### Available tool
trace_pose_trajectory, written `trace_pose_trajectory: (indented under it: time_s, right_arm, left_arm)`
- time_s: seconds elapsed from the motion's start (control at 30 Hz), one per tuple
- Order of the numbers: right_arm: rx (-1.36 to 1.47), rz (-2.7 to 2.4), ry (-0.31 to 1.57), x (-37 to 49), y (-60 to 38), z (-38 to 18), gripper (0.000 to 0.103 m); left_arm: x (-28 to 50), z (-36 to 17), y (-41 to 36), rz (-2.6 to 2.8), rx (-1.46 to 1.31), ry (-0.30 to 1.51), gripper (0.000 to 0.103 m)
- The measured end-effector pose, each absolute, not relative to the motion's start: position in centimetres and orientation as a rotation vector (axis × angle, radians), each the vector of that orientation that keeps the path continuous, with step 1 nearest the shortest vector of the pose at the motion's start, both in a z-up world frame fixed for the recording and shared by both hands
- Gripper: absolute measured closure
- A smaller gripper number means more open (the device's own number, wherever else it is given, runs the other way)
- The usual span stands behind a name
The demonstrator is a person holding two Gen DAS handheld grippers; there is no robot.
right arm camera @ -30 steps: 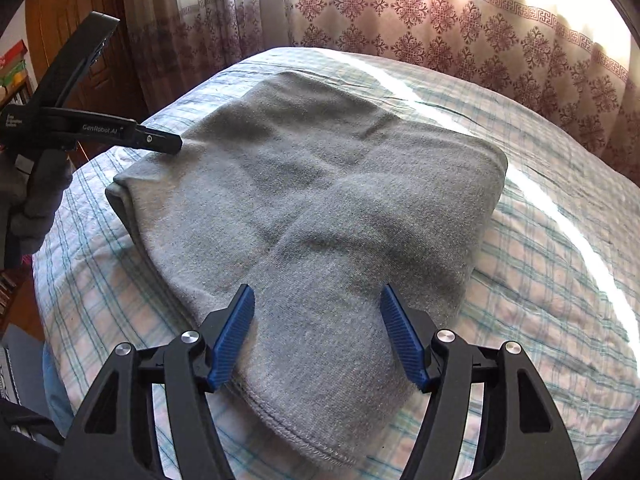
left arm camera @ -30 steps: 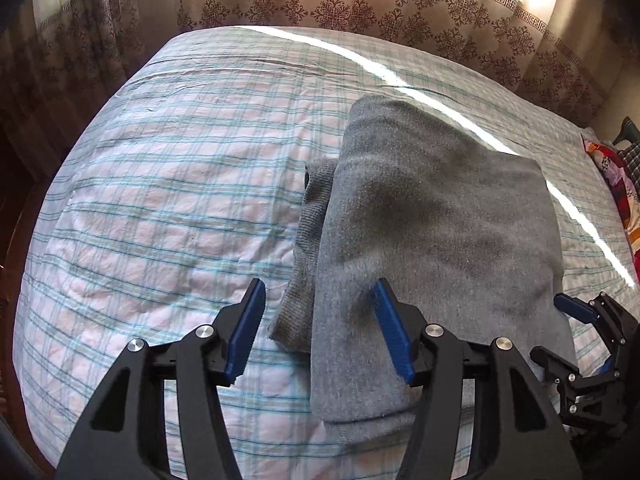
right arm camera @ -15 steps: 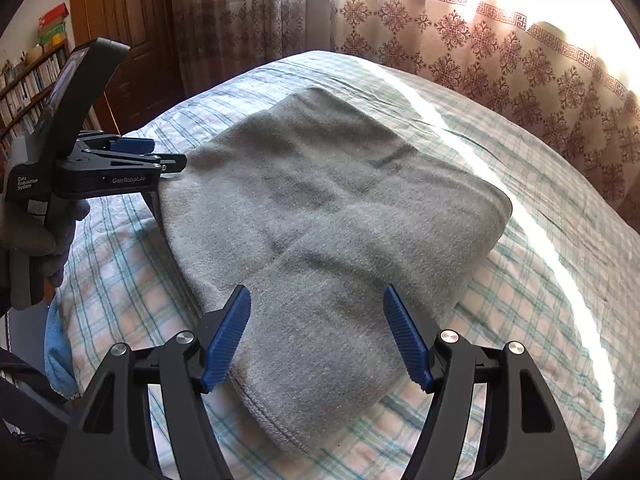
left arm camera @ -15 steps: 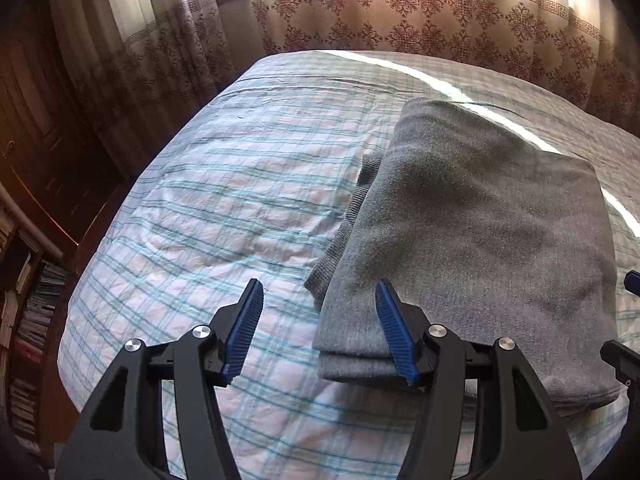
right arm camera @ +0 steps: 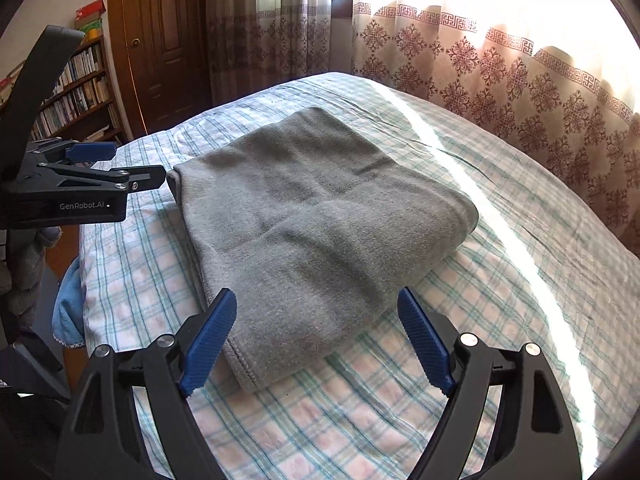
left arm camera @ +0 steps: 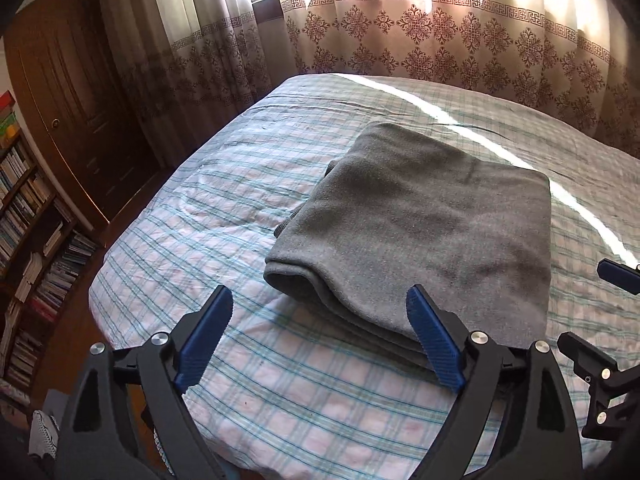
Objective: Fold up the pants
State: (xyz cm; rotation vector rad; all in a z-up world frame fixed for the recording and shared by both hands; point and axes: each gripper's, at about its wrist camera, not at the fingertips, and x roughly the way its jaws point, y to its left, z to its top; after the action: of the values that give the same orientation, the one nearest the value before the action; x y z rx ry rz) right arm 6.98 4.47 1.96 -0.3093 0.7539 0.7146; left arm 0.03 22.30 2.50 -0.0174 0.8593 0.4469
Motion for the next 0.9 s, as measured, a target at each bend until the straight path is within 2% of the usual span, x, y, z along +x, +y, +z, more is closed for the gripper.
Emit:
trace_pose_trajectory:
  time_s: [0.47, 0.9]
  right_arm:
    - [-0.265, 0.703, 0.723, 7.2, 2.8, 3.0, 0.019]
    - [-0.251, 0.669, 0.742, 7.4, 3.0, 2.7, 0.019]
  left_arm:
    - [-0.7, 2.9, 20.0, 0.491, -0.019, 0.855, 0.003]
    - [-0.4, 1.7, 20.3, 0.475, -0.007, 0.895, 0.003]
